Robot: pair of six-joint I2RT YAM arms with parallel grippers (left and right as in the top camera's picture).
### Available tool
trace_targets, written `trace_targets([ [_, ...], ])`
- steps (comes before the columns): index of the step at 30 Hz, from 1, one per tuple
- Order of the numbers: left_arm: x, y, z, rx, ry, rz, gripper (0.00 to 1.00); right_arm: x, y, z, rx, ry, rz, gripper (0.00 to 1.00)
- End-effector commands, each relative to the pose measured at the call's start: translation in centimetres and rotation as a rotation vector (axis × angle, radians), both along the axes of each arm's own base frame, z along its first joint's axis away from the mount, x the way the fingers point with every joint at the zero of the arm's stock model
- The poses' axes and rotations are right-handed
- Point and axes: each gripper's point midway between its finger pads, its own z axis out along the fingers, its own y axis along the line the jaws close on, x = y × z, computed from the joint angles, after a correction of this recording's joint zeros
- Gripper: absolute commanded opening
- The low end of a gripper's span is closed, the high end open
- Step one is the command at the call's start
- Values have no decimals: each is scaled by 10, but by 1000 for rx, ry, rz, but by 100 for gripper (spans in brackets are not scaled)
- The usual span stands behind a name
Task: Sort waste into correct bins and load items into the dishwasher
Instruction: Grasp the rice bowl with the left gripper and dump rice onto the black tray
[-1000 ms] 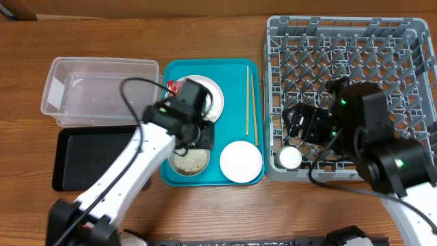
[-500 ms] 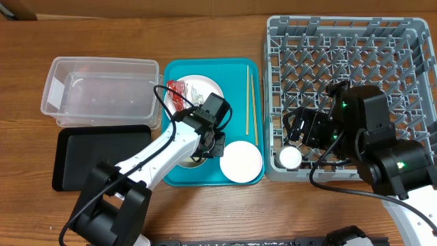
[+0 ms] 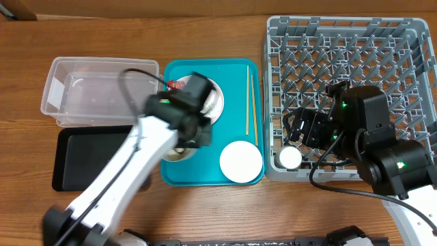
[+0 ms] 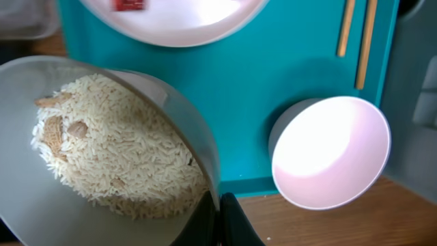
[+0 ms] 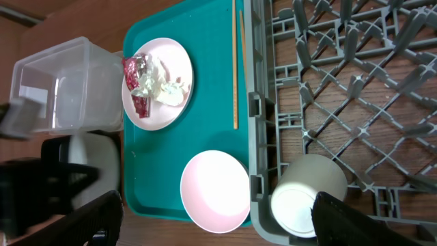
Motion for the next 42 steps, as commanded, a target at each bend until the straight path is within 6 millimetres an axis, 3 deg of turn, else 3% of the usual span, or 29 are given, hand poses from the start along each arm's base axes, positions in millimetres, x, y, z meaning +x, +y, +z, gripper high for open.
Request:
trace_targets([
  [1,4,25,22,-122,-1,66,4,2,1,9,10,-28,8,89],
  [4,8,33,34,-348,18,11,4,2,2,9,10,-28,8,89],
  [9,13,62,45,-697,0,26,4,2,1,9,8,-28,6,89],
  [17,12,123,32,-1052,-92,157,4,3,1,9,9,-29,6,89],
  [21,13,150,16,-1137,-104,238,4,2,1,9,8,-28,6,89],
  [26,16,168,13,-1245,-169,295,4,2,1,9,8,-27,6,89],
  [42,16,170,13,-1220,-245,229,4,1,1,8,6,-21,6,89],
])
